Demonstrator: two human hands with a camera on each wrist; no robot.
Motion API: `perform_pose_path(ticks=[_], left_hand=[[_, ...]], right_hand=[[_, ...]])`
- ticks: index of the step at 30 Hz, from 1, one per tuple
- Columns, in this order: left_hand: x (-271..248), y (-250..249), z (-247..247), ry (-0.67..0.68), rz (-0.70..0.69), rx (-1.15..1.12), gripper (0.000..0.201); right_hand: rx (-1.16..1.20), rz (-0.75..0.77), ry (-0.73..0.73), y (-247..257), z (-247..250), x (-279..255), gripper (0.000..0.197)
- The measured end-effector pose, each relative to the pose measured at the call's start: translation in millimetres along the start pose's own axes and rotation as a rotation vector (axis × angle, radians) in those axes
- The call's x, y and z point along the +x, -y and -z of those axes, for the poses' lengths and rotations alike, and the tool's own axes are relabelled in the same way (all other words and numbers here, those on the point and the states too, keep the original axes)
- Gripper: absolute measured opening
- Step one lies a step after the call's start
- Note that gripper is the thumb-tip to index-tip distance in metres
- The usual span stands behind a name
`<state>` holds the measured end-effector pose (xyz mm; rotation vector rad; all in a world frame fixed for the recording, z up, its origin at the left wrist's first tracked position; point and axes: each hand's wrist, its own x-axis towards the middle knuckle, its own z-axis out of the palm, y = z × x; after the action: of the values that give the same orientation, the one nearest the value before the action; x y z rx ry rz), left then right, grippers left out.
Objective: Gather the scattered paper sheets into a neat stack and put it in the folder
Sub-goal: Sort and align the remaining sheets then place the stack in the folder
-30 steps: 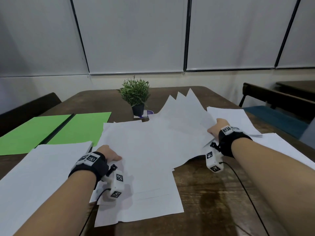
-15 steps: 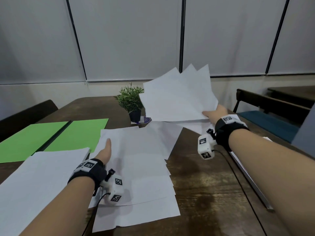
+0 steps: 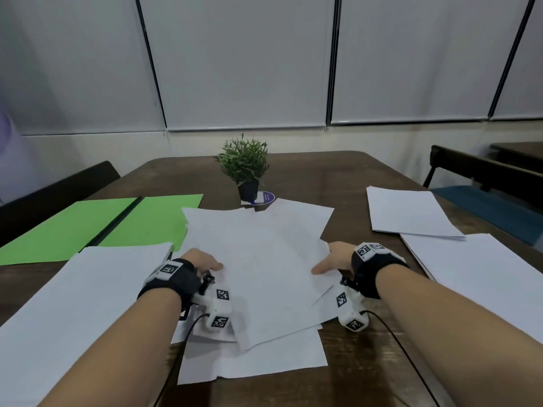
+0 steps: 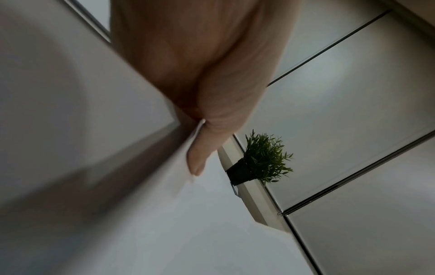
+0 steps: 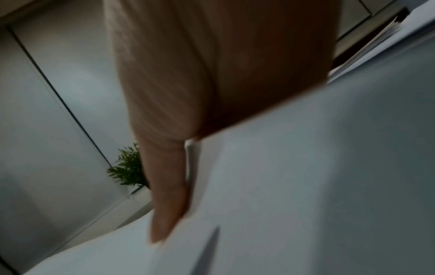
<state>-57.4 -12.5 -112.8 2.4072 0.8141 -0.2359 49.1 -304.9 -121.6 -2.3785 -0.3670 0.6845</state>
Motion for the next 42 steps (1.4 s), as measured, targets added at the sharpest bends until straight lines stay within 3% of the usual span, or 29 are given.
perform_pose_path(ticks=[3,7,10,13,17,21,26,35,39,42], left_hand=[[-5,-1,1,-0.095,-0.002,0.032,0.051],[9,11,1,-0.167,0.014,-0.221,0.063],[8,12,-3,-0.201,-0.081,-0.487,0.05],[-1,6,-5,-0.114,-0.216,-0.801,0.048],[-6,5,-1,-0.054,-0.266,-0.894,0.045],[-6,8,-2,-0.065,-0.223,-0.879,0.046],[-6,13,-6,-0.084,-0.152,-0.774,0.048],[-19,20,-1,-0.003,-0.205,-0.683,0.046],[-18,21,0,0.019,-0.233,-0.661,0.038],[-6,23,-3,0.067,-0.225,-0.628,0.032]], right_hand=[[0.037,0.019,-0.042,-3,4,1,0.039],[0.135,-0.019,-0.155,-10,4,11,0.048],[0.107,-0.032,-0.183,-10,4,17,0.05],[0.1,-0.017,-0.288,-7,5,17,0.038],[0.257,0.033,-0.366,-11,9,18,0.026],[0.184,0.099,-0.391,-11,14,13,0.018],[0.243,0.109,-0.505,-16,8,14,0.035],[0.34,0.123,-0.615,-22,17,19,0.031],[0.312,0.048,-0.569,-19,13,19,0.033],[0.316,0.015,-0.479,-17,4,20,0.024]])
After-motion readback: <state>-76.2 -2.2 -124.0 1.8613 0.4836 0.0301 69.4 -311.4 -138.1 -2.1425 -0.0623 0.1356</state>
